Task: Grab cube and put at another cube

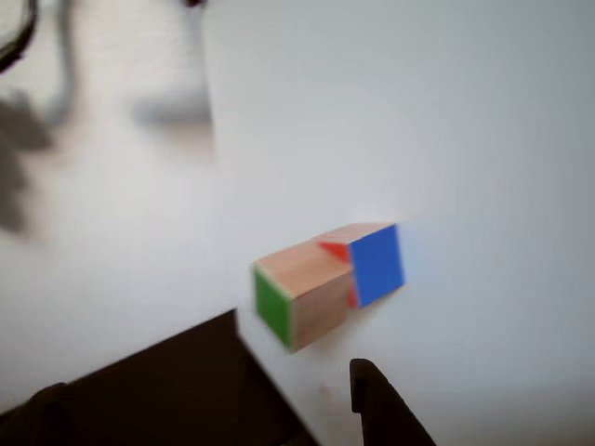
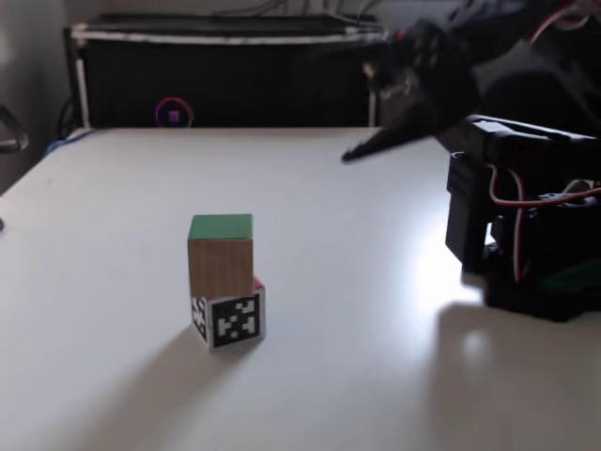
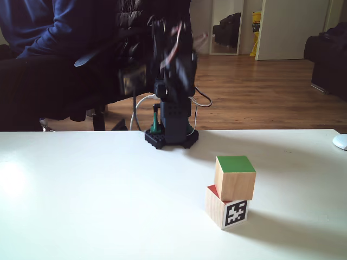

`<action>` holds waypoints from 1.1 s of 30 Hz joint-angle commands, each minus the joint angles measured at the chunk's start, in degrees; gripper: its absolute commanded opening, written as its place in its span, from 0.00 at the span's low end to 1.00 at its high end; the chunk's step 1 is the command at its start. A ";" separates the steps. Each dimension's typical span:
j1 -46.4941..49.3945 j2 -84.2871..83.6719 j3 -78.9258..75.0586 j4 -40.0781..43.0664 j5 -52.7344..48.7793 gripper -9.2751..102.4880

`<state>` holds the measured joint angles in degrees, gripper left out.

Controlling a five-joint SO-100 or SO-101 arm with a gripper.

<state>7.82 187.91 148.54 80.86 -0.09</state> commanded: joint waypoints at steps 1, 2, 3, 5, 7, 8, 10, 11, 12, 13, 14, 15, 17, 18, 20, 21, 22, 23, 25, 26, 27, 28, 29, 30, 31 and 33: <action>2.29 0.53 4.92 -3.08 -0.26 0.43; 2.37 0.53 6.86 -3.52 -0.70 0.40; 2.37 0.53 8.79 -3.96 -1.14 0.36; 2.99 0.53 12.66 -5.63 -1.58 0.19; 3.25 0.53 15.56 -5.63 -1.76 0.10; 2.99 0.53 16.88 -5.63 -1.93 0.10; 2.90 0.53 19.25 -6.15 -2.55 0.10; 2.29 0.53 20.65 -6.50 -3.34 0.10; 1.93 0.53 21.53 -6.86 -4.31 0.08; 1.85 0.53 21.53 -6.86 -4.48 0.08; 1.76 0.53 21.53 -6.86 -4.83 0.08; 1.85 0.53 21.53 -6.86 -4.83 0.08; 1.93 0.53 21.53 -6.86 -4.83 0.08; 1.93 0.53 21.53 -6.86 -4.92 0.08; 1.93 0.53 21.53 -6.86 -4.92 0.08; 1.93 0.53 21.53 -6.86 -4.92 0.08; 1.93 0.53 21.53 -6.86 -4.83 0.08; 1.93 0.53 21.53 -6.86 -4.83 0.08; 2.55 0.53 21.53 -6.86 -4.39 0.08; 2.90 0.53 21.53 -6.86 -3.96 0.08; 3.16 0.53 21.53 -6.86 -3.87 0.08; 3.16 0.53 21.53 -6.86 -3.87 0.08; 3.16 0.53 21.53 -6.86 -3.87 0.08; 3.16 0.53 21.53 -6.86 -3.87 0.08; 3.16 0.53 21.53 -6.86 -3.87 0.08; 3.16 0.53 21.53 -6.86 -3.87 0.08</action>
<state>10.55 188.17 170.24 74.79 -4.22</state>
